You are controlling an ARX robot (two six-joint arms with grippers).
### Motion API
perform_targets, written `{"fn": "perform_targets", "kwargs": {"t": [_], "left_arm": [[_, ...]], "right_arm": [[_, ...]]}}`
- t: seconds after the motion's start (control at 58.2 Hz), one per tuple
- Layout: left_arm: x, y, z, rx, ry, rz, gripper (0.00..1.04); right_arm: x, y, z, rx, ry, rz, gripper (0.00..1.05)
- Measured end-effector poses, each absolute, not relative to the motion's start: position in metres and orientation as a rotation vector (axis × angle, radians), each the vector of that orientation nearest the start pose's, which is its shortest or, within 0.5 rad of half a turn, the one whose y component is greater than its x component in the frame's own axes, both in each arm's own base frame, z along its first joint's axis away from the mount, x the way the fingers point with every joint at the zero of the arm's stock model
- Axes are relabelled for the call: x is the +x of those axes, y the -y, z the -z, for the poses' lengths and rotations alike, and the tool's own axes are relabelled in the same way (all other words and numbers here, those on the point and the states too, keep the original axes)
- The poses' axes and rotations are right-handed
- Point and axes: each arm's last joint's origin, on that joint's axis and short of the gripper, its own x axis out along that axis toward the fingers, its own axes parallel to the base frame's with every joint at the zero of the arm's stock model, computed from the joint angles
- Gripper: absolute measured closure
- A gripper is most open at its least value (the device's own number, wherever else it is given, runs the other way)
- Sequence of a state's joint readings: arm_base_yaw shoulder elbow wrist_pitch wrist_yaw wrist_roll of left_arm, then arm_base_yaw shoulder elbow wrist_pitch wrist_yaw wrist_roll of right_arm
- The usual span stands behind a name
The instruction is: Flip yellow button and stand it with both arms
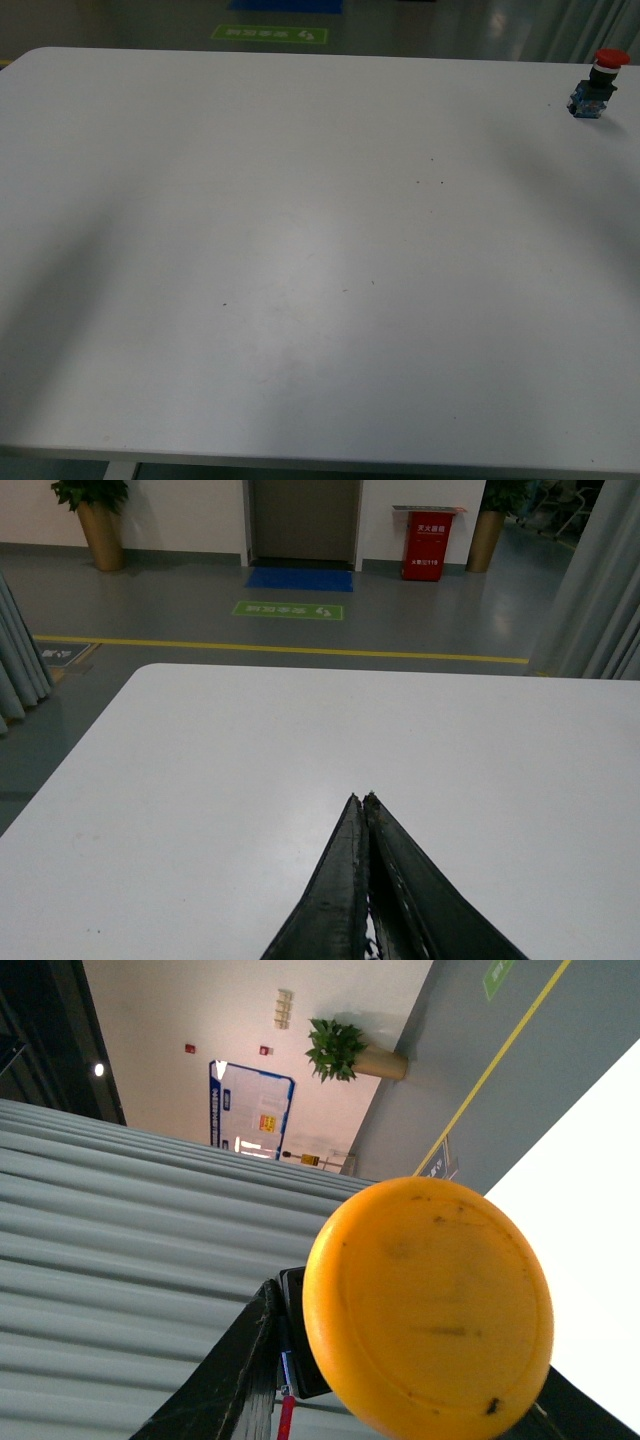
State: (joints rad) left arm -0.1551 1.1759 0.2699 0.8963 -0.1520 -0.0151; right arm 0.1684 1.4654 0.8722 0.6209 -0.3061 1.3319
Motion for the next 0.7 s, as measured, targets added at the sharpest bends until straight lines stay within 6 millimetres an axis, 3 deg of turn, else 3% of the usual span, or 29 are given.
{"fn": "perform_targets", "kwargs": {"t": [0.189, 0.704], "left_arm": [[0.183, 0.016, -0.181, -0.008, -0.01, 0.004, 1.01], [0.148, 0.0, -0.165, -0.008, -0.011, 0.001, 1.01]], "right_arm": [[0.317, -0.058, -0.275, 1.306, -0.292, -0.402, 0.65], [0.316, -0.055, -0.272, 1.298, -0.286, -0.396, 0.65]]}}
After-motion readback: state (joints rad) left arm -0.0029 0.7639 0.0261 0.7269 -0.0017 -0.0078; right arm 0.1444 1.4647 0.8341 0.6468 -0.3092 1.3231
